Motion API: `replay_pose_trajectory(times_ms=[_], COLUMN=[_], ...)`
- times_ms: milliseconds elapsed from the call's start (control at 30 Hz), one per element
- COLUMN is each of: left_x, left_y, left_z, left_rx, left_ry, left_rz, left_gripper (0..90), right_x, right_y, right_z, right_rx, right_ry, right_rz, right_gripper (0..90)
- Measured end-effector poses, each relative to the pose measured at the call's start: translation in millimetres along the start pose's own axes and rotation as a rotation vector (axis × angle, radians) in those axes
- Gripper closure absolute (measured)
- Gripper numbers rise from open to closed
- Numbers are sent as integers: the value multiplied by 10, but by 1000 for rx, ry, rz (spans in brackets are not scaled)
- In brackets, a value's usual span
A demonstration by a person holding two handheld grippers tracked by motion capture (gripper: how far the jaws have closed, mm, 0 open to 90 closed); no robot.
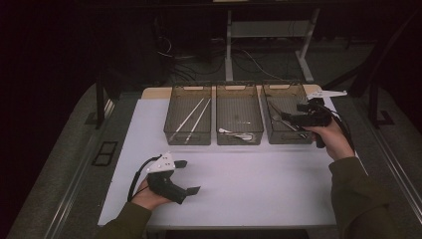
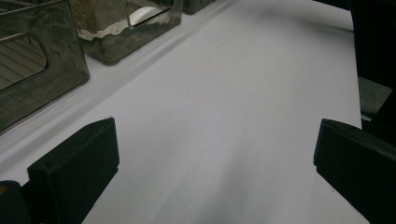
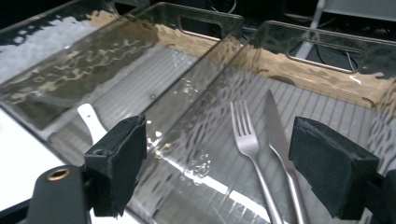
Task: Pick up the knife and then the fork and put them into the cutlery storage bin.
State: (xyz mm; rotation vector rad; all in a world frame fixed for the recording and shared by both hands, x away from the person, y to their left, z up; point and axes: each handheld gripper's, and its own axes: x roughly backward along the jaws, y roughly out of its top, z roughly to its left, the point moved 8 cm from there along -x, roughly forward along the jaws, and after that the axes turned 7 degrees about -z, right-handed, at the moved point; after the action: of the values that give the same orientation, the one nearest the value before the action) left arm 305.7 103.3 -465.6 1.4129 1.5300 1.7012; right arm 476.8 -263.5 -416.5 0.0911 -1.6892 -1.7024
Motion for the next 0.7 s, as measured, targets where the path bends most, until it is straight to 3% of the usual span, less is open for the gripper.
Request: replay_pose_trajectory(times_ms=[333, 700], left_x=[1, 6], left_y=[-8, -5], left_z=[-4, -3], left_rx=[-2, -4], left_ry=[-3, -2], left_rz=[7, 4], left_gripper=[0, 0], right_x=[126, 288], right_y=[-78, -285], right_z=[188, 381], right_rx=[34, 71], right_ry=[39, 82], right_rz=[-24, -34], right_gripper=[190, 189])
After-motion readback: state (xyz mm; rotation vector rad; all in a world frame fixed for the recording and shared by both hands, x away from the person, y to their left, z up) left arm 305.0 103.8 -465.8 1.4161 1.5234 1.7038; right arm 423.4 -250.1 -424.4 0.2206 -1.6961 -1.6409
